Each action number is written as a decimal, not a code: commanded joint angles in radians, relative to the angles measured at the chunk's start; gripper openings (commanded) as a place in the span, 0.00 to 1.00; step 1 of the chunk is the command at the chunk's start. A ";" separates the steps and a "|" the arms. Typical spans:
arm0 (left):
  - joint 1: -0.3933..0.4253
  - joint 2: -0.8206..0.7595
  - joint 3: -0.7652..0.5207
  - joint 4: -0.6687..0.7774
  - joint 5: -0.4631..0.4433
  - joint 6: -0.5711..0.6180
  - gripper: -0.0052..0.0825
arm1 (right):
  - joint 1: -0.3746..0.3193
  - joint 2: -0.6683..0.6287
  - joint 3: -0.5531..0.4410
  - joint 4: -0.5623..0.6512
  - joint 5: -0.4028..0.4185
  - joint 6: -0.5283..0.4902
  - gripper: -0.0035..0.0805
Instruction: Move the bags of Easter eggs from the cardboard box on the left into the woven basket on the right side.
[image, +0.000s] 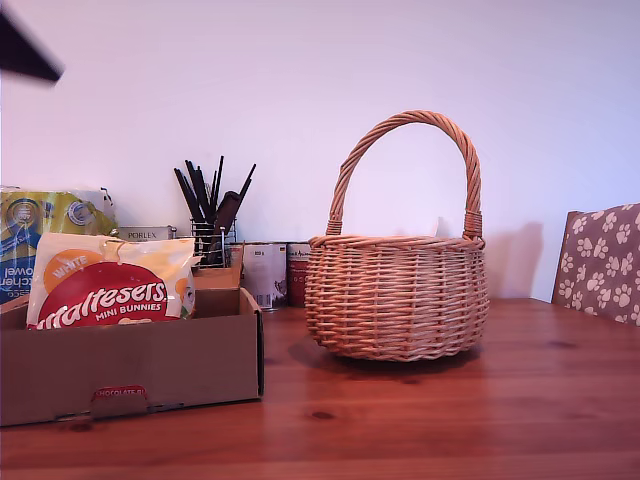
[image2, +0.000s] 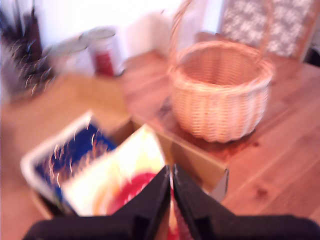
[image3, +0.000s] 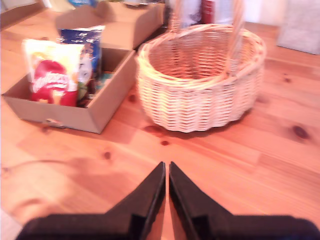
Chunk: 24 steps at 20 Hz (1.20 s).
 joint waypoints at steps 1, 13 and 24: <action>0.002 0.068 0.039 -0.059 0.029 0.101 0.03 | 0.018 0.019 0.034 0.013 -0.008 -0.014 0.03; 0.003 0.588 0.410 -0.270 -0.063 0.476 0.83 | 0.075 0.042 0.045 0.027 -0.004 -0.051 0.03; 0.107 0.935 0.636 -0.410 -0.035 0.572 0.83 | 0.083 0.042 0.045 0.029 -0.002 -0.051 0.03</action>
